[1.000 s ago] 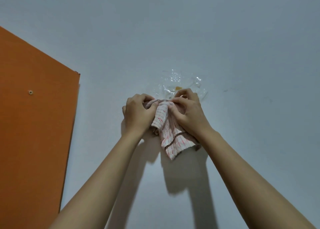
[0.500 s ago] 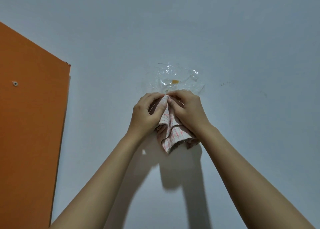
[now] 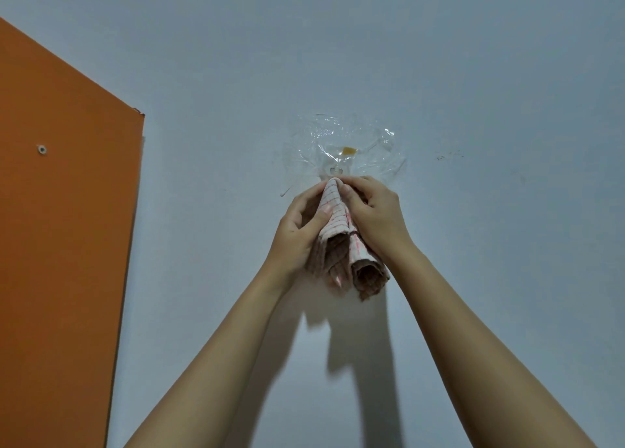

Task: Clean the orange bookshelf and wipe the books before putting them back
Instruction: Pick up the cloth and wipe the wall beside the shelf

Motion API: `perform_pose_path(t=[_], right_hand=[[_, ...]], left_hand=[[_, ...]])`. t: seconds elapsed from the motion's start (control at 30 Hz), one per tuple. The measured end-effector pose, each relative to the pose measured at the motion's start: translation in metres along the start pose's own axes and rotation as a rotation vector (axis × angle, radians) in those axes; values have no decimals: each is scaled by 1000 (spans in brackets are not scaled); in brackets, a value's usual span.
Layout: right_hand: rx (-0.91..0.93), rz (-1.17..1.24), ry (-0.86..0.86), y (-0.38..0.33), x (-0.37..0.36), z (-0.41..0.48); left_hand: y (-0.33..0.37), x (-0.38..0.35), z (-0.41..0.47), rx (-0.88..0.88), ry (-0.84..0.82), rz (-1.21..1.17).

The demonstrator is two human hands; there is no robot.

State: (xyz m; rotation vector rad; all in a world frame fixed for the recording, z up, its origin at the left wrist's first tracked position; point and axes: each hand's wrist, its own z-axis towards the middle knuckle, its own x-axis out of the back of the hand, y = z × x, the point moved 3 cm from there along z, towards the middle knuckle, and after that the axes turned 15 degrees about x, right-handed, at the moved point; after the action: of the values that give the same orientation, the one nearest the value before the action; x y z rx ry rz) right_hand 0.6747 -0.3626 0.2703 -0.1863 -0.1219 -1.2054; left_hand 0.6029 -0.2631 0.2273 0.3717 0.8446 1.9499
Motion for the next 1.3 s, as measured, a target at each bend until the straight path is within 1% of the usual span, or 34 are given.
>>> perform_pose_path(t=[0.1, 0.23, 0.37, 0.5, 0.63, 0.77, 1.0, 1.2, 1.3], right_hand=[[-53, 101, 55, 0, -2, -7], [-99, 157, 109, 0, -4, -9], [-157, 231, 117, 1, -4, -13], [-210, 328, 135, 4, -7, -22], [-237, 332, 182, 1, -10, -25], [-232, 234, 198, -6, -10, -25], [-236, 15, 157, -14, -4, -20], [-288, -61, 103, -21, 3, -15], [-321, -61, 83, -25, 7, -14]], left_hand=[[-6, -2, 0, 54, -9, -128], [-11, -8, -1, 100, -22, -280], [-11, -9, -1, 133, -25, -337], [-9, -5, 0, 131, 2, -263], [-3, 3, -1, 102, 10, -134], [6, 11, -1, 60, -5, -15], [12, 17, 2, 4, 56, 180], [24, 16, 1, 21, 121, 288], [32, 15, 1, 57, 163, 335]])
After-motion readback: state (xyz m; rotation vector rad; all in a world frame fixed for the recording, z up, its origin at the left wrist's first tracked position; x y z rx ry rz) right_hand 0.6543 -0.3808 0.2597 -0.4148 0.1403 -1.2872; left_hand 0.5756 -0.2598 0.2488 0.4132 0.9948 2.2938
